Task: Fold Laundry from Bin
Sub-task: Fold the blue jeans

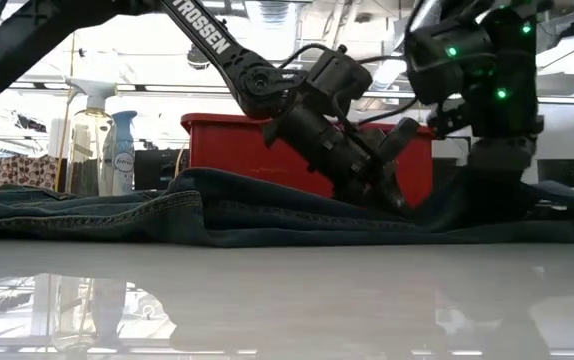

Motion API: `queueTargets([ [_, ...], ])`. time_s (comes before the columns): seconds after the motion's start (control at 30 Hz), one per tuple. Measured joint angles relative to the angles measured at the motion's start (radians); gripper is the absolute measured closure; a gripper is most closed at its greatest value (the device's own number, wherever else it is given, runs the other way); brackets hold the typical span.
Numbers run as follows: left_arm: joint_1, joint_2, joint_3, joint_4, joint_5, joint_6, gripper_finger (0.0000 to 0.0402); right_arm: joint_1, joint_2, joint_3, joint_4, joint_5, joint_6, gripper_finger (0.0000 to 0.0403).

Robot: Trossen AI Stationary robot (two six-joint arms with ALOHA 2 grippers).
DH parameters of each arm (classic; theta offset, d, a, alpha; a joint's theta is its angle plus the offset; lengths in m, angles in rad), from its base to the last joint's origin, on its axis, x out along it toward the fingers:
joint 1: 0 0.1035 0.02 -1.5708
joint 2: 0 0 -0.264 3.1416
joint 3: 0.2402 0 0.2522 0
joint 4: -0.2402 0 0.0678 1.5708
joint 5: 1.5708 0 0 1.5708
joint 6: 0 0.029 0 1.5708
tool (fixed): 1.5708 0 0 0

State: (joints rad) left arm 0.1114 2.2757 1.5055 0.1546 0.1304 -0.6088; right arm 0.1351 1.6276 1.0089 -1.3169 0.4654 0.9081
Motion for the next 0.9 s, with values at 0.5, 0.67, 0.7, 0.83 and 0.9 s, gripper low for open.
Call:
queueTargets([
  [0.5,-0.005,0.0,0.0,-0.032,0.021,0.062,0.0401,0.04,0.001,0.145,0.082,0.055,-0.162,0.0376],
  [0.67,0.023,-0.074,-0.002,-0.057,0.106,0.063,0.0401,0.054,0.004,0.142,0.079,0.064,-0.123,0.0376],
  [0.7,0.032,-0.095,-0.001,-0.086,0.117,0.08,0.0401,0.058,0.003,0.141,0.07,0.064,-0.112,0.0376],
  [0.83,0.072,-0.151,-0.001,-0.235,0.089,0.152,0.0401,0.076,0.002,0.134,0.055,0.064,-0.078,0.0376],
  [0.9,0.082,-0.154,-0.002,-0.235,0.023,0.174,0.0401,0.08,0.002,0.134,0.057,0.064,-0.071,0.0375],
])
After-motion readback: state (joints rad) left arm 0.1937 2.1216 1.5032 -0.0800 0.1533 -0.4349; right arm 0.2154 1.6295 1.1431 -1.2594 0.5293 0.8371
